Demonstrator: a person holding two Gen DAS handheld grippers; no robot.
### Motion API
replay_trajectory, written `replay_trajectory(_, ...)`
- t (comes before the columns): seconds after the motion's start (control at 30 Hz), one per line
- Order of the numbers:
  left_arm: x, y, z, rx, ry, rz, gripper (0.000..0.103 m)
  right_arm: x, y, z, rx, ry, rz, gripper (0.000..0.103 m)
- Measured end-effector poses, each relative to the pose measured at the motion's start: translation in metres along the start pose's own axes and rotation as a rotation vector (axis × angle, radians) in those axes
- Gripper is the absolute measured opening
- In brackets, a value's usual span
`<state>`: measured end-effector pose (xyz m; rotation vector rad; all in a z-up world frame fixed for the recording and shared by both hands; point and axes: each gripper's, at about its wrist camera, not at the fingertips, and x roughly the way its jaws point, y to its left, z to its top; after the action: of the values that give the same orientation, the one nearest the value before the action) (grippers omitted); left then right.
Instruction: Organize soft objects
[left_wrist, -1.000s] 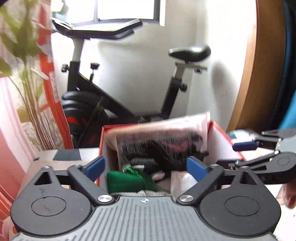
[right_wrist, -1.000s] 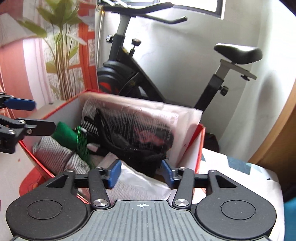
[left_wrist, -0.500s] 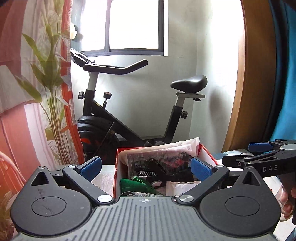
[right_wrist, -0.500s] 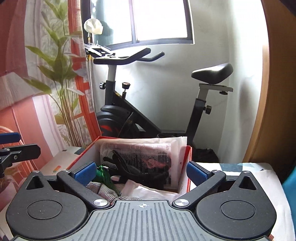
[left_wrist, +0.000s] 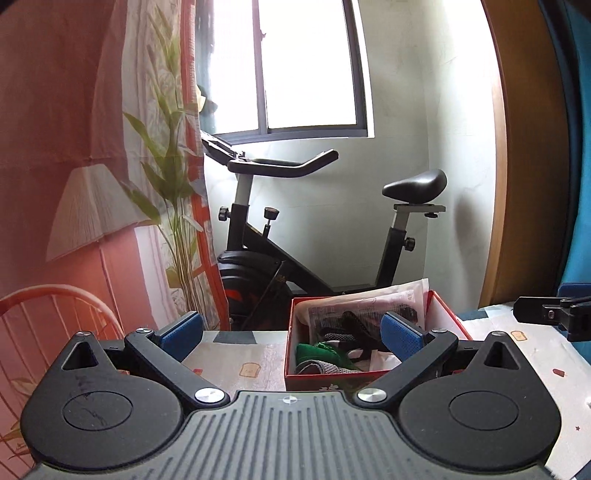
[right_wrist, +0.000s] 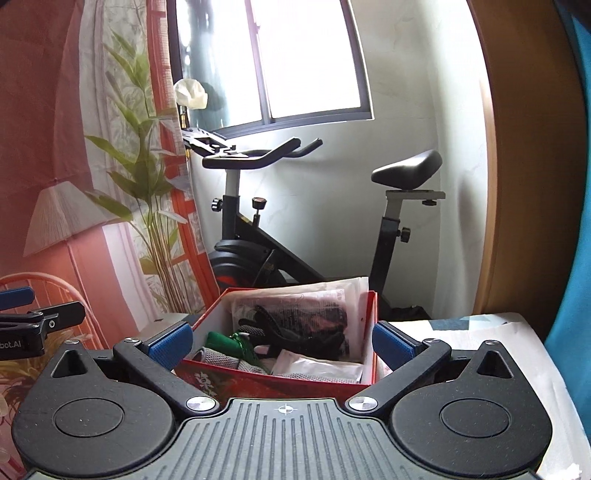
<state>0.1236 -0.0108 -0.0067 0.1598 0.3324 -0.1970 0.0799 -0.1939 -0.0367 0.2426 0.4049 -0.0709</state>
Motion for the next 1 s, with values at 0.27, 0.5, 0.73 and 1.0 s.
replay_trajectory(0.27,-0.064,0.009,-0.009,-0.066,-0.023,-0.028,0.103,-0.064,0.018,-0.008,0.01,-0.057,-0.019,0.103)
replay_trajectory(0.5,-0.106,0.01,-0.013,-0.092,-0.053,-0.045,0.103,-0.106,0.037,-0.013,-0.013,-0.1,-0.029,0.103)
replay_trajectory(0.73,-0.117,0.005,-0.017,-0.081,-0.056,-0.052,0.103,-0.119,0.043,-0.019,-0.012,-0.108,-0.027,0.103)
replay_trajectory(1.0,-0.118,0.007,-0.016,-0.099,-0.054,-0.012,0.103,-0.122,0.049,-0.019,-0.036,-0.118,-0.035,0.103)
